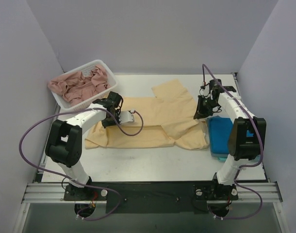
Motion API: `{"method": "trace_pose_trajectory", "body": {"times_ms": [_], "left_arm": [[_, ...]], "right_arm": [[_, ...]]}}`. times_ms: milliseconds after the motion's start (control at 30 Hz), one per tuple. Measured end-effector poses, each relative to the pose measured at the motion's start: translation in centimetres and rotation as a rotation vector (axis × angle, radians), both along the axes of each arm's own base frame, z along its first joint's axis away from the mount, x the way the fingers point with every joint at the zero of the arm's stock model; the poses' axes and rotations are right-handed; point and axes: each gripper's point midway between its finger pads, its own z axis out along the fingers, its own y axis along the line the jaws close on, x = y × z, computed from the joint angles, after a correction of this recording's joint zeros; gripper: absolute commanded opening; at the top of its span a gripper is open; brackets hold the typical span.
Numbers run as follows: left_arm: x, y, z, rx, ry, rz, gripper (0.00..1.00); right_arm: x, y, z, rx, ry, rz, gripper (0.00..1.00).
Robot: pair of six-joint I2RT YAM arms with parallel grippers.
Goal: Fold and stack the t-shirts
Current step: Fold the flattened tshirt in 1/3 of the way
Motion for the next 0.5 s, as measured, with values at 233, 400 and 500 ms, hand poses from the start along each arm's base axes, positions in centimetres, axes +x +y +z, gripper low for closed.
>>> {"method": "trace_pose_trajectory", "body": {"times_ms": [233,400,500], "left_arm": [[4.2,2.7,0.0,0.064,-0.103,0.044,0.39],[7.8,7.7,0.3,0.157,-0.192,0.113,0.41],[9.7,10.7,1.4,0.185,-0.234,0.174,0.41]], "right_arm": [[3.2,-0.3,-0.9,-0.052,-0.011,0.003,0.0],[4.9,-1.0,-2.0,-0.104,-0.003,-0.01,0.07],[6.0,-1.1,-1.9,-0.114,-0.014,-0.012,0.31]]}}
